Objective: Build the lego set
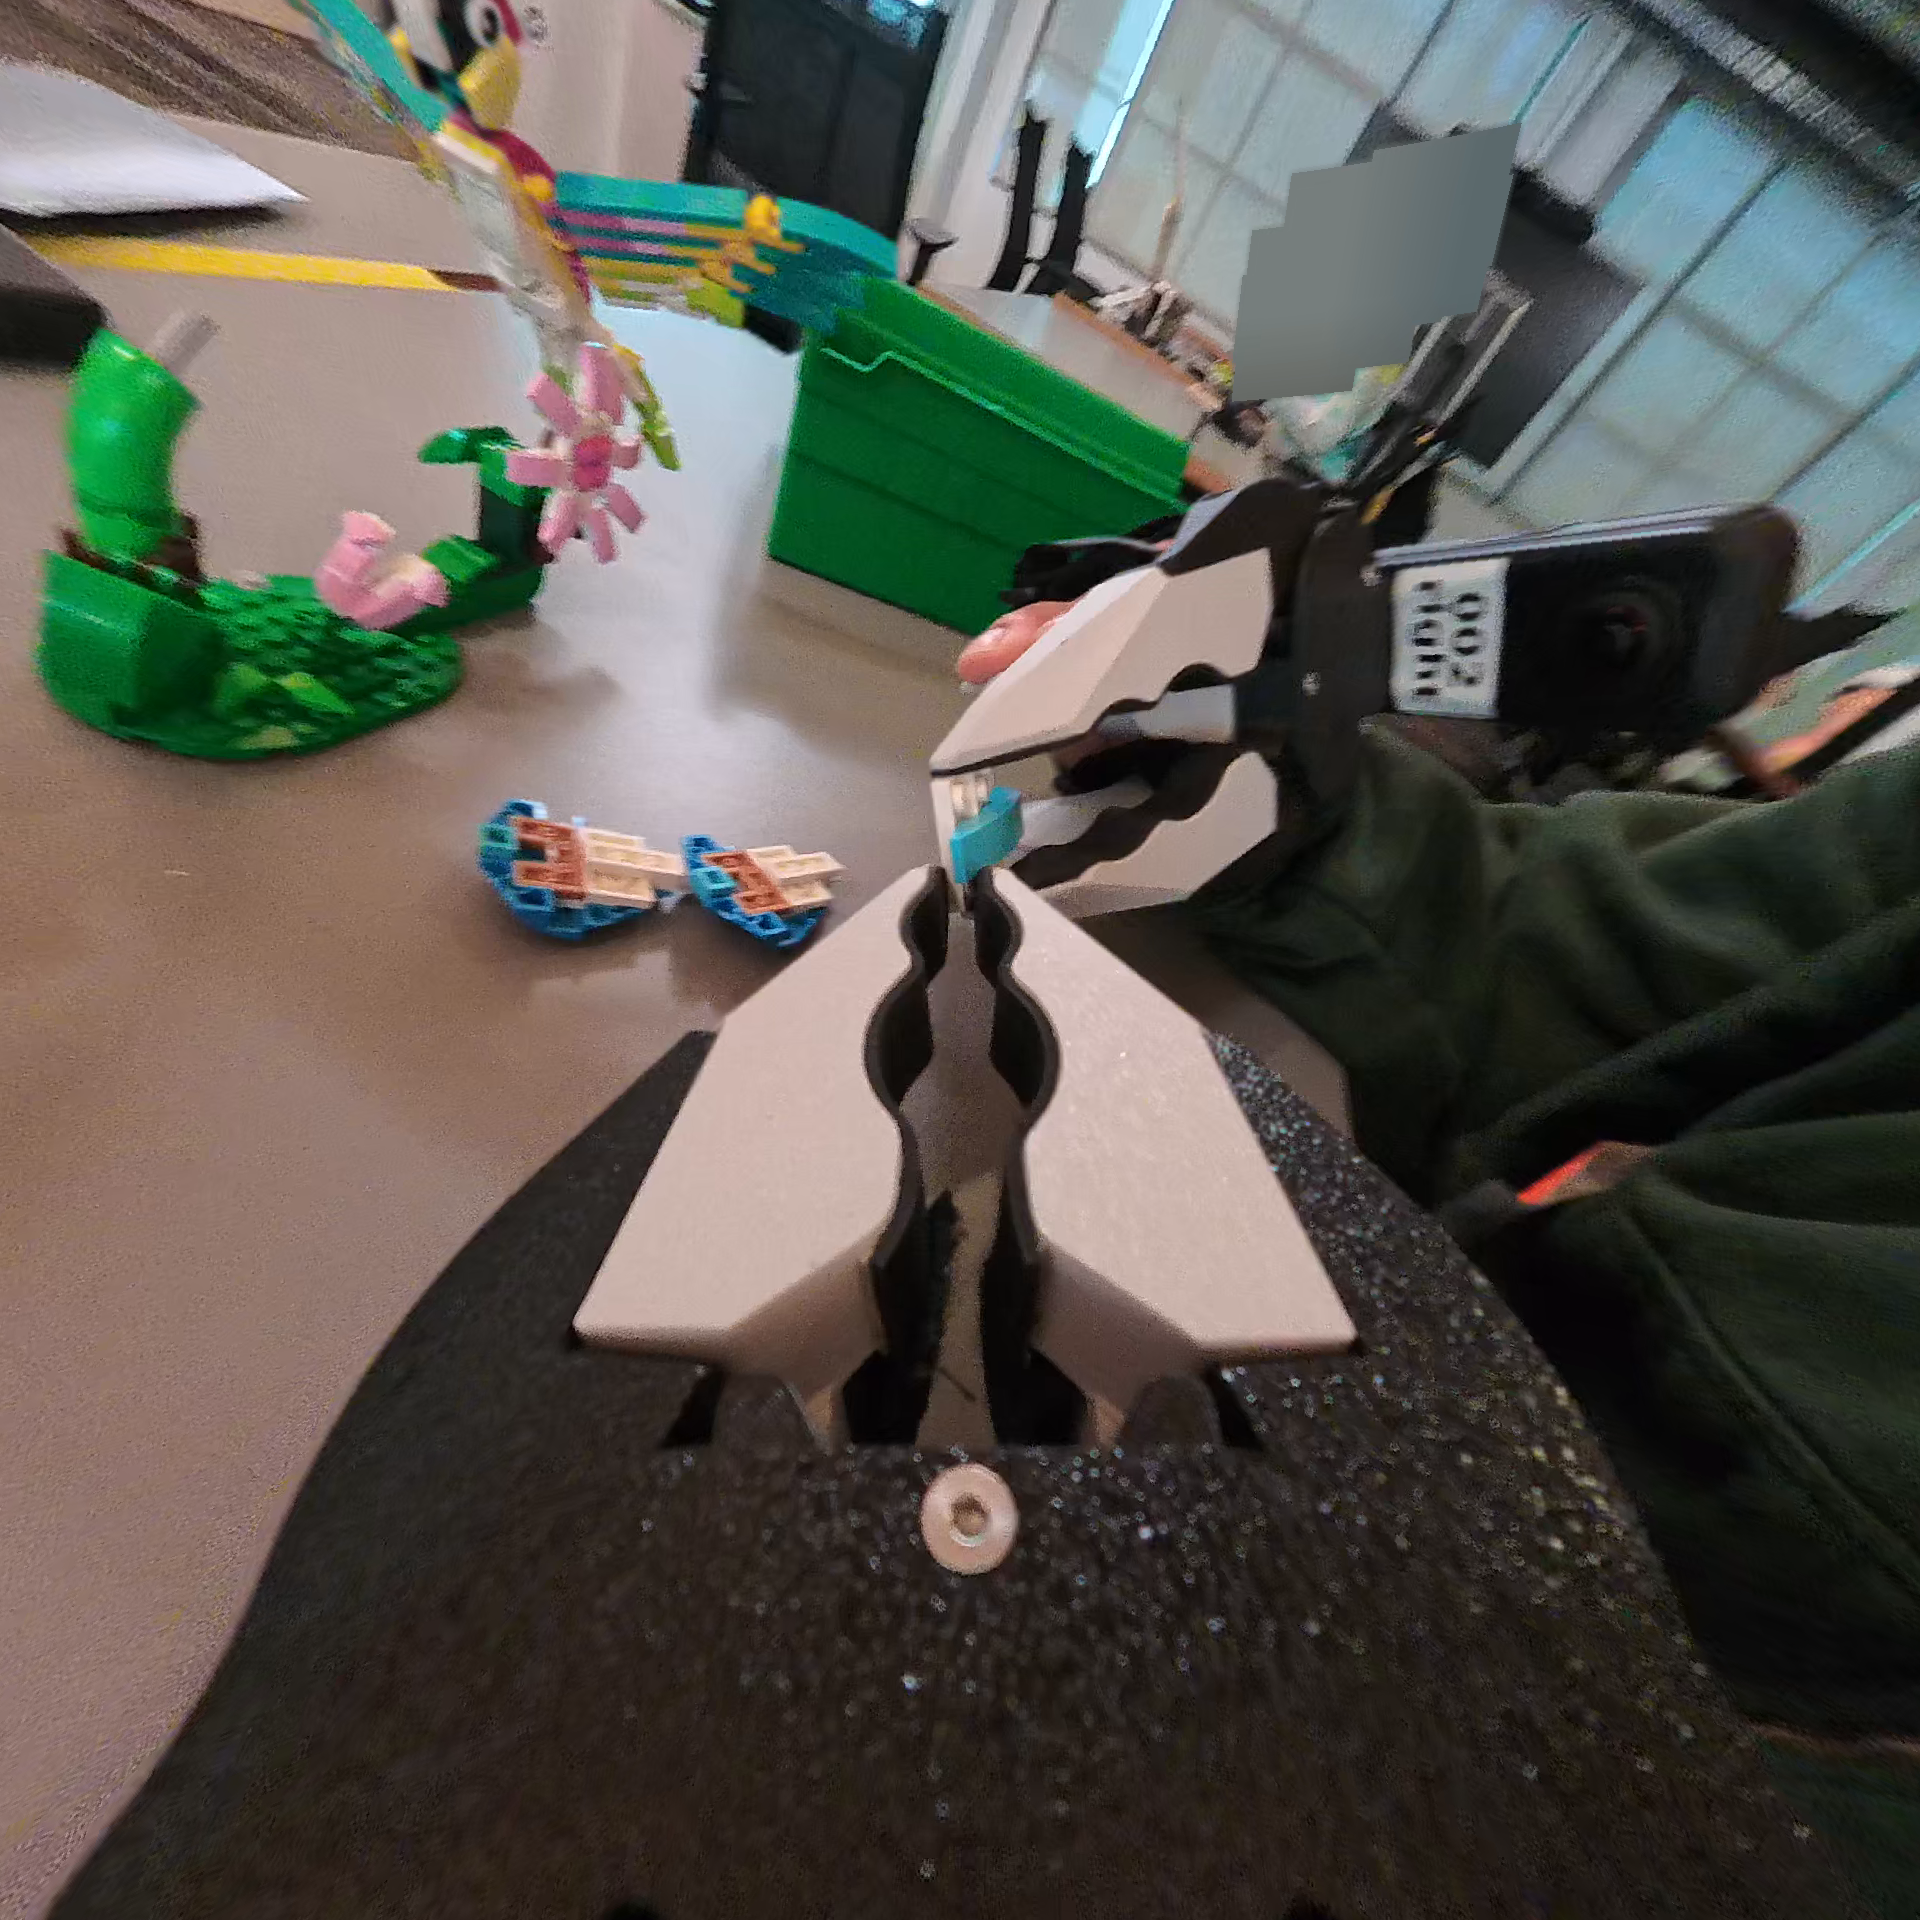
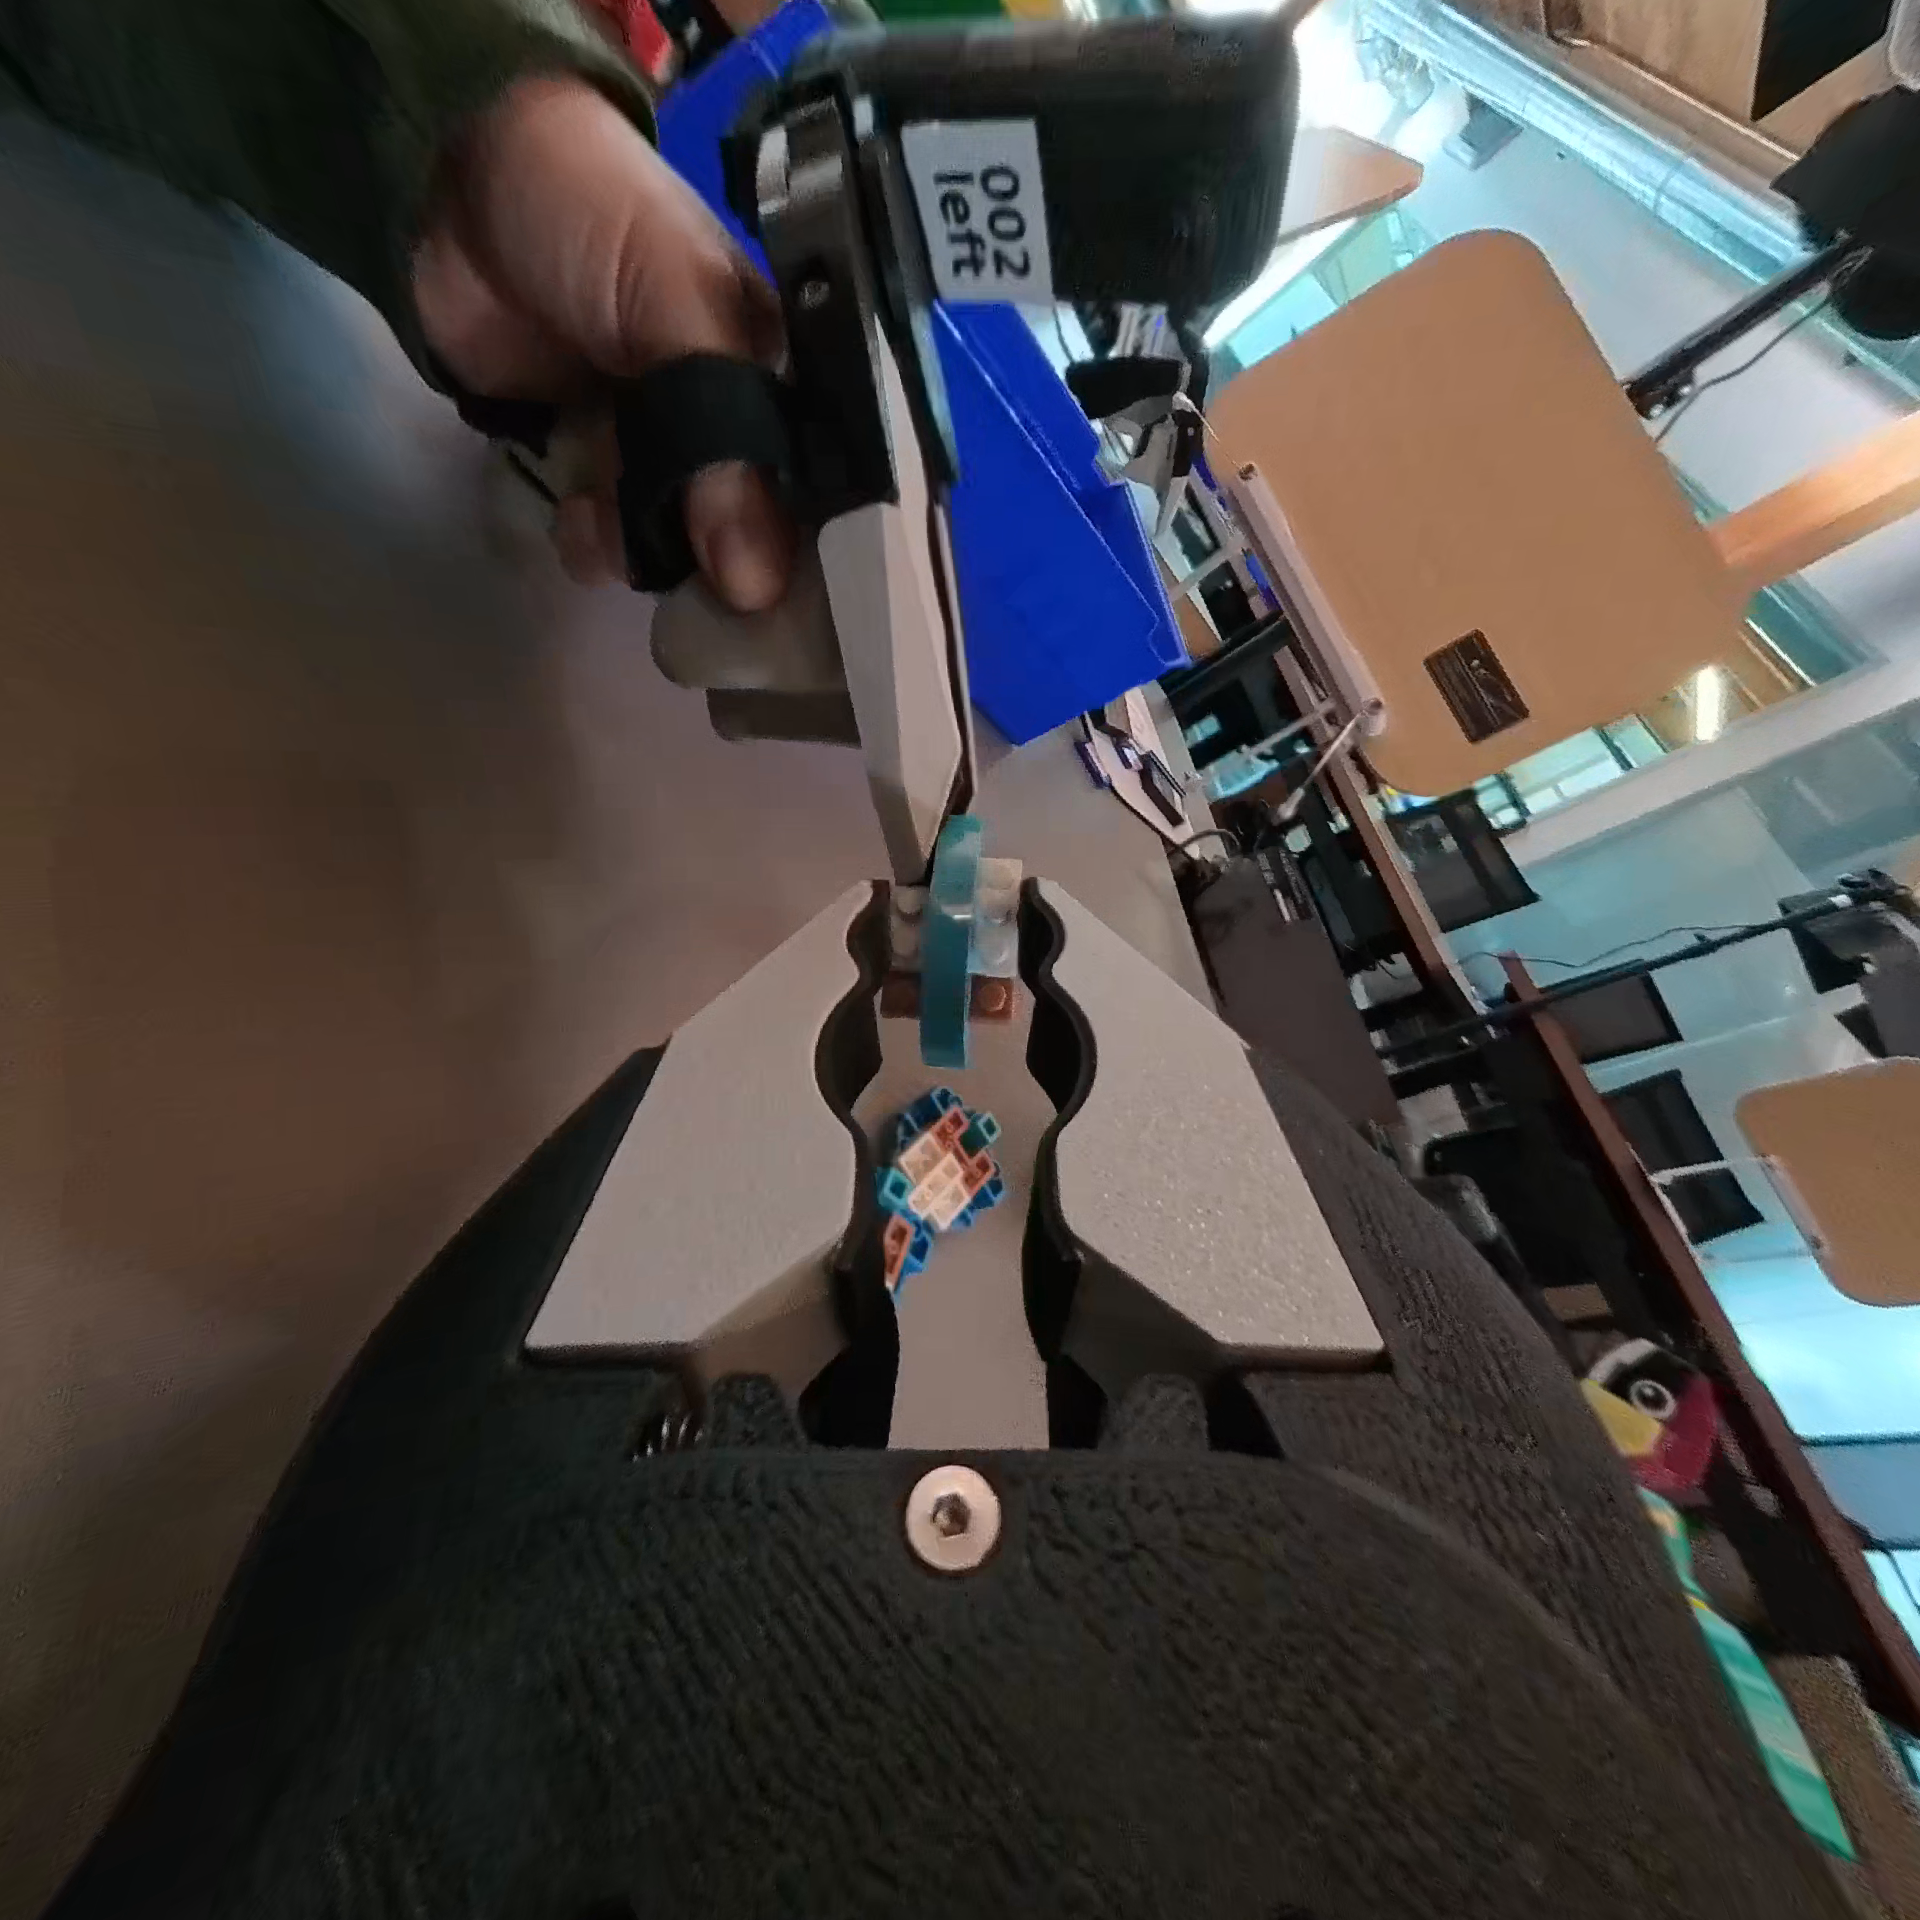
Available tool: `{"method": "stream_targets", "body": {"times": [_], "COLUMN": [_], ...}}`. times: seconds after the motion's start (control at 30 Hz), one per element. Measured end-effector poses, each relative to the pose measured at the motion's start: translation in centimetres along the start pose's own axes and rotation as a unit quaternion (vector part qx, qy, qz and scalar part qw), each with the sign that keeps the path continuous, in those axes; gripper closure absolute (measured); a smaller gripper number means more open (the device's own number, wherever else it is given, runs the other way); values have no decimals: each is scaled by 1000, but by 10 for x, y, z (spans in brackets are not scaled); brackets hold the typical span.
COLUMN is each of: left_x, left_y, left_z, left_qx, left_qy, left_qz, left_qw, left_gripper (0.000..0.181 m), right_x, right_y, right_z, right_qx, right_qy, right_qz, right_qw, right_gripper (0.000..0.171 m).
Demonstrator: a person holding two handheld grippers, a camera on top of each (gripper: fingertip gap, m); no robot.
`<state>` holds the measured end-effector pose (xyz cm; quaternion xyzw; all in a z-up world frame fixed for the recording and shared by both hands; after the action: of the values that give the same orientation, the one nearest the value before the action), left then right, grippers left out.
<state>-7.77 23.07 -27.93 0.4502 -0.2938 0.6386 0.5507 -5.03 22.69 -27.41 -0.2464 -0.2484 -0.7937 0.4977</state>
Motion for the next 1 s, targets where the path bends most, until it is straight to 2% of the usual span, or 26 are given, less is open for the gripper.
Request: {"method": "stream_targets", "body": {"times": [0.03, 0.13, 0.2, 0.27, 0.33, 0.4, 0.47, 0.6, 0.7, 0.87, 1.0], "left_x": [0, 3, 6, 5, -4, -10, -13, -19, -23, -20, -21], "left_y": [0, 2, 2, -1, 0, 4, 4, 1, 1, 5, 6], "left_z": [4, 15, 19, 13, -5, -15, -18, -15, -16, -16, -16], "left_qx": [-24, -84, -96, -52, 49, 125, 161, 174, 181, 179, 167], "left_qy": [15, 39, 49, 22, -75, -207, -303, -394, -436, -434, -405], "left_qz": [6, 21, 30, 17, -45, -109, -148, -186, -209, -205, -191], "left_qw": [1000, 995, 994, 998, 995, 964, 927, 883, 856, 859, 878], "left_gripper": [180, 180, 180, 180, 180, 180, 180, 180, 180, 181, 181], "right_x": [2, 13, 16, 10, 8, 11, 4, -12, -15, -11, -11], "right_y": [3, 14, 17, 14, 15, 9, 1, -12, -16, -18, -19], "right_z": [0, 2, 5, 5, 5, -1, -10, -26, -27, -30, -35], "right_qx": [6, 22, 27, 23, 3, 17, 37, 49, 49, 34, 38], "right_qy": [-17, -78, -112, -109, -80, -69, -48, 10, 27, 96, 143], "right_qz": [18, 76, 100, 77, 58, 50, 12, -61, -79, -79, -87], "right_qw": [1000, 994, 988, 991, 995, 996, 998, 997, 995, 992, 985], "right_gripper": [149, 149, 149, 149, 156, 144, 142, 152, 160, 168, 170]}}
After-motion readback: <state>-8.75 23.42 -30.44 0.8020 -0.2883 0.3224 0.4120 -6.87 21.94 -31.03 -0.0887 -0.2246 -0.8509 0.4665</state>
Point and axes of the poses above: each gripper's, where its closed fingertips meet, y back along the fingers, x out of its top, z = x × y across the jaws, the point moved 2 cm from there along y, back along the fingers, and after that the axes turned 4 degrees about z, right-handed, at the moved point
